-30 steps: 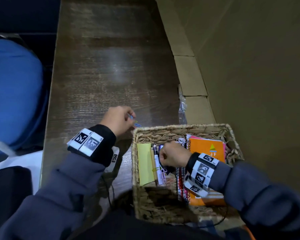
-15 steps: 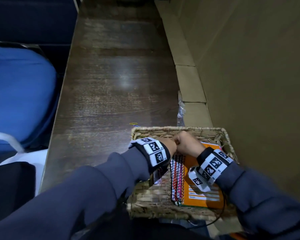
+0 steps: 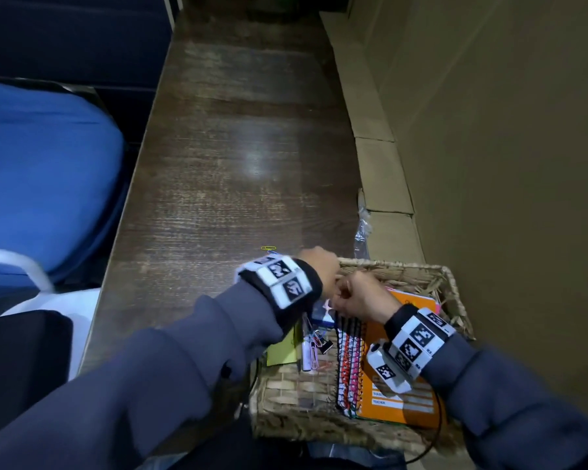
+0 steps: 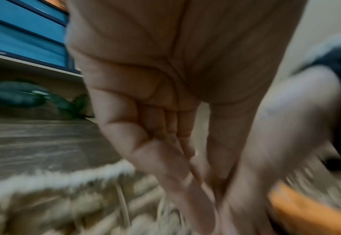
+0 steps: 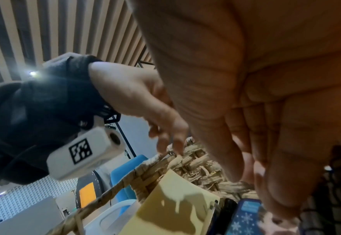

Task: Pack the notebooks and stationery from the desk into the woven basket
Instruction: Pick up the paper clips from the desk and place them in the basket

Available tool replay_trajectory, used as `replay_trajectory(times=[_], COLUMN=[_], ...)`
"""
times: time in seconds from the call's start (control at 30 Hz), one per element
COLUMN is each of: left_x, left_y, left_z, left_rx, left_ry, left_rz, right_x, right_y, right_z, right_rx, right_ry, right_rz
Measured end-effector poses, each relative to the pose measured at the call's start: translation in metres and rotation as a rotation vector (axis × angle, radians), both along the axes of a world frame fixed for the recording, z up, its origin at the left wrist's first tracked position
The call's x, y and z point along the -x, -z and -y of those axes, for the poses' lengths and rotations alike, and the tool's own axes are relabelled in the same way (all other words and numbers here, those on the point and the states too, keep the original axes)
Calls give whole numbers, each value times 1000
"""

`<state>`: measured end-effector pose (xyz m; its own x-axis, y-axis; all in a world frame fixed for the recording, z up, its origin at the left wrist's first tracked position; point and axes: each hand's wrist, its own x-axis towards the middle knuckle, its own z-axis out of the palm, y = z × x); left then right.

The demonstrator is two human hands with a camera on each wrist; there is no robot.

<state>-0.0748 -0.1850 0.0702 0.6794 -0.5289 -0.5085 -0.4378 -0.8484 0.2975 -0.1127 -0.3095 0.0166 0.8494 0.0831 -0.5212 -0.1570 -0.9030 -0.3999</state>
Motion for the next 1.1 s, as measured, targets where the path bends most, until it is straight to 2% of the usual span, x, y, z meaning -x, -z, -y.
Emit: replay_trajectory(times=[0.1,0.17,0.27,0.4,0.53,0.63,0.77,0.9,1.1], left_x=[-26,-43,-60,-66,-61,-61,-70,-83,-91], left_y=[-21,-24,-8,38,84,103,114,118,121], left_z=[-41,-75,-122,-154,-156,-149,-143,-152,-171], left_rx=[247,338,384,307,250,261,307,339,366], left_ry=[-206,-350,-538,-676,-685,-647,-589,-615,-645], left_rz=[52,82,123,82,-5,2,22,25,45], right_x=[-4,-12,-30,-72,-129,-169,-197,-200,-199], right_y=[-5,-16,-40,-70,-83,-69,-21,19,44], right_z=[-2,-4,-7,-18,-42,-69,-104,-124,-131], right_rx=[-37,-52,-122,-149,-51,26,184,300,371], right_ry=[-46,-70,-68,-83,-230,-392,-659,-846,-897], right_rz=[-15,-9,16,153,246,265,80,-85,-127])
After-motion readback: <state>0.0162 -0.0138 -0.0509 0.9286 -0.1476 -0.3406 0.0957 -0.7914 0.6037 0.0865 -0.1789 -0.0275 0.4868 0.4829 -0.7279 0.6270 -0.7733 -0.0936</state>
